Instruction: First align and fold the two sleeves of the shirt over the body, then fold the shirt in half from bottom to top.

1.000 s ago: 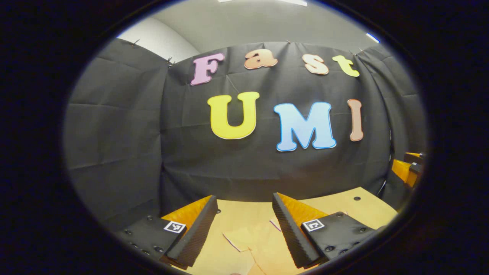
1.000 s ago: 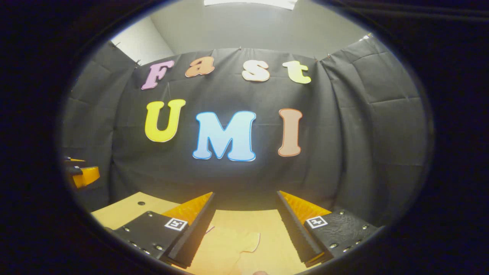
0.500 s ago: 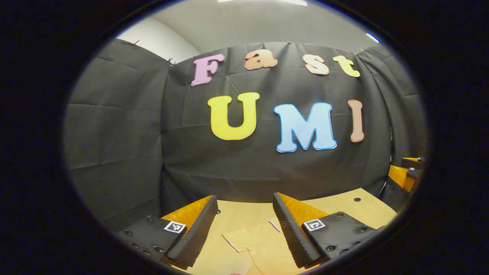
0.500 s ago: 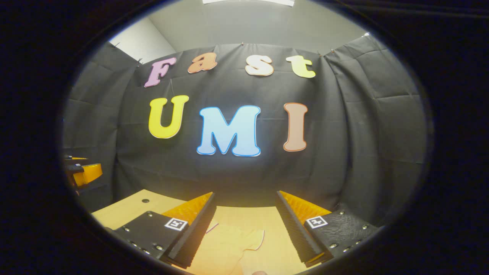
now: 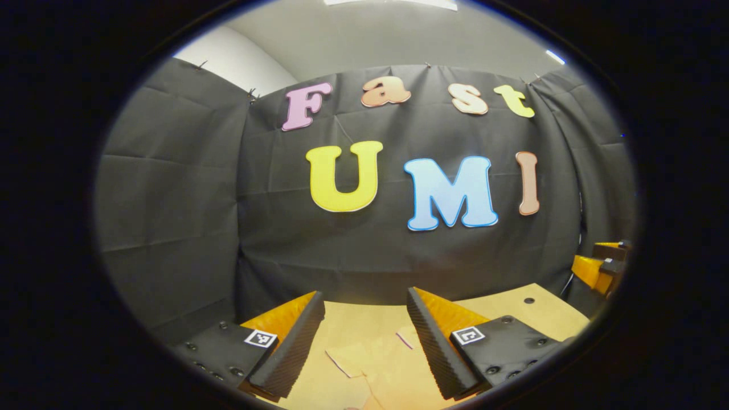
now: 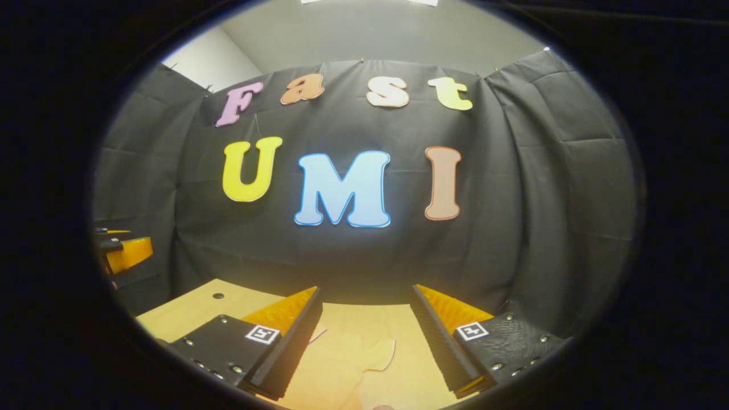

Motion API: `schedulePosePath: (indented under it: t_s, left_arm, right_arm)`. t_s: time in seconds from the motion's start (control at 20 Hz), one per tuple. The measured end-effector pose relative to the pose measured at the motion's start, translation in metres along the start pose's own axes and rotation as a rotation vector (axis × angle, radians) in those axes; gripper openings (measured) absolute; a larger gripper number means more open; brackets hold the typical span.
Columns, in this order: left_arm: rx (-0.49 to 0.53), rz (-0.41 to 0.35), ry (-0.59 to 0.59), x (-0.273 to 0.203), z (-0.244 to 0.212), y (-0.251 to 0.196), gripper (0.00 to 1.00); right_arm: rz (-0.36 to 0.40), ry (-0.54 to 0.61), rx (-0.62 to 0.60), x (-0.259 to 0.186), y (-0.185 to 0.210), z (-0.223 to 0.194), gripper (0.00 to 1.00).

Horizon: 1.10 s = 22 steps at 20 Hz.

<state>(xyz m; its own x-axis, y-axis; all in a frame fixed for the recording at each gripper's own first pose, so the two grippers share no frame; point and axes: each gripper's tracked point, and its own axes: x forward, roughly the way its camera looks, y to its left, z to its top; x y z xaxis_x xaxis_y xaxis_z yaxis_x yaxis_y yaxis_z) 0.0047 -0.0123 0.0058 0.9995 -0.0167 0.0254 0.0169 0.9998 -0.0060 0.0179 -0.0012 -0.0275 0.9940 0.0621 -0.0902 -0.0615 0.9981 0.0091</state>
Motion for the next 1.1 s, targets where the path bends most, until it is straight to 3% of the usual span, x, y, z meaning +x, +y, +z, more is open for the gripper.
schedulePosePath:
  t_s: [0.55, 1.1]
  left_arm:
    - [0.02, 0.02, -0.005, -0.007, 0.004, 0.004, 0.96]
    - [0.027, 0.127, 0.03, -0.016, -0.004, 0.038, 0.96]
  right_arm:
    - [-0.021, 0.26, 0.06, 0.083, -0.027, -0.087, 0.97]
    - [-0.036, 0.547, 0.067, 0.149, -0.04, -0.206, 0.98]
